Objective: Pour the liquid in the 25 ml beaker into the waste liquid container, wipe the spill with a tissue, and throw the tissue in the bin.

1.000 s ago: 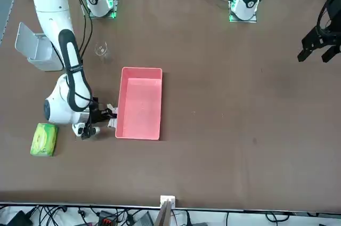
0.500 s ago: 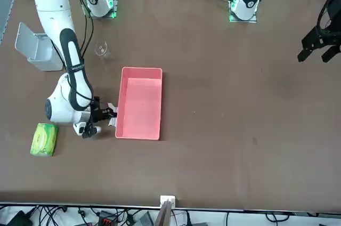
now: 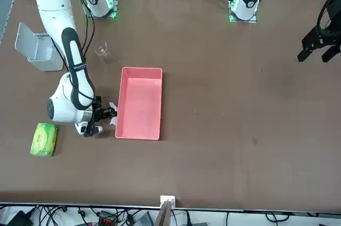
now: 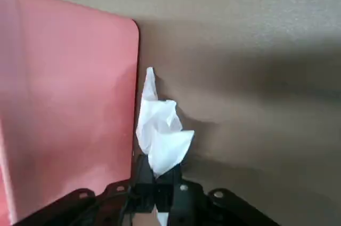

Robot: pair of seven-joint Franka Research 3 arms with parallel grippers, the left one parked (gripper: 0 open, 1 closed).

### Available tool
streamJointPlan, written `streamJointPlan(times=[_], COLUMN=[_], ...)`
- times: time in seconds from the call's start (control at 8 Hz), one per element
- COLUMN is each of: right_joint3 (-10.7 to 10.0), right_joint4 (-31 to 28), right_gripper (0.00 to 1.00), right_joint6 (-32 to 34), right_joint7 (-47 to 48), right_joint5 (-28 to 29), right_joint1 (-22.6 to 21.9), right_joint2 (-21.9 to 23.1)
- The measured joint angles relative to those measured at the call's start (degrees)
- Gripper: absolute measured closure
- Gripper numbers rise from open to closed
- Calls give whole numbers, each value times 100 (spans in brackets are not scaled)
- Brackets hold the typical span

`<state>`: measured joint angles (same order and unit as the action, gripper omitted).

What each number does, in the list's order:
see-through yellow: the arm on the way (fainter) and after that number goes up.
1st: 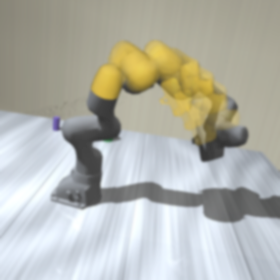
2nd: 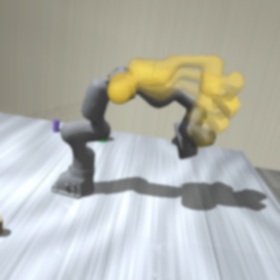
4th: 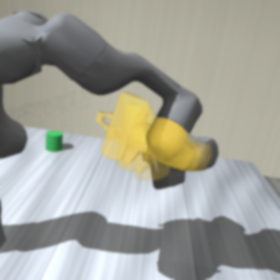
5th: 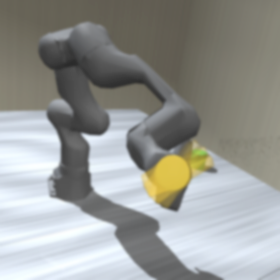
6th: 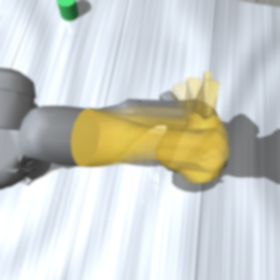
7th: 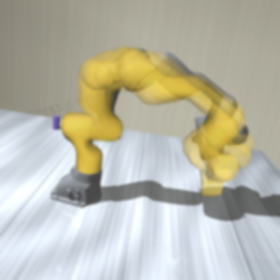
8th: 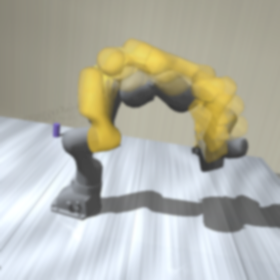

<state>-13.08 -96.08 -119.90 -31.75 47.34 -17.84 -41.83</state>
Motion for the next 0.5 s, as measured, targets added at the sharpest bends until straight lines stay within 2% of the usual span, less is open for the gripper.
streamJointPlan(times=[0.25,0.38,0.5], right_joint3=[-15,-72,-216], right_joint4=[-5,-10,-21], right_gripper=[97,97,97], right_joint6=[84,232,438], right_joint7=[4,5,5], right_joint5=[0,0,-31], right_joint1=[-19,-44,-88], right_joint2=[5,6,9])
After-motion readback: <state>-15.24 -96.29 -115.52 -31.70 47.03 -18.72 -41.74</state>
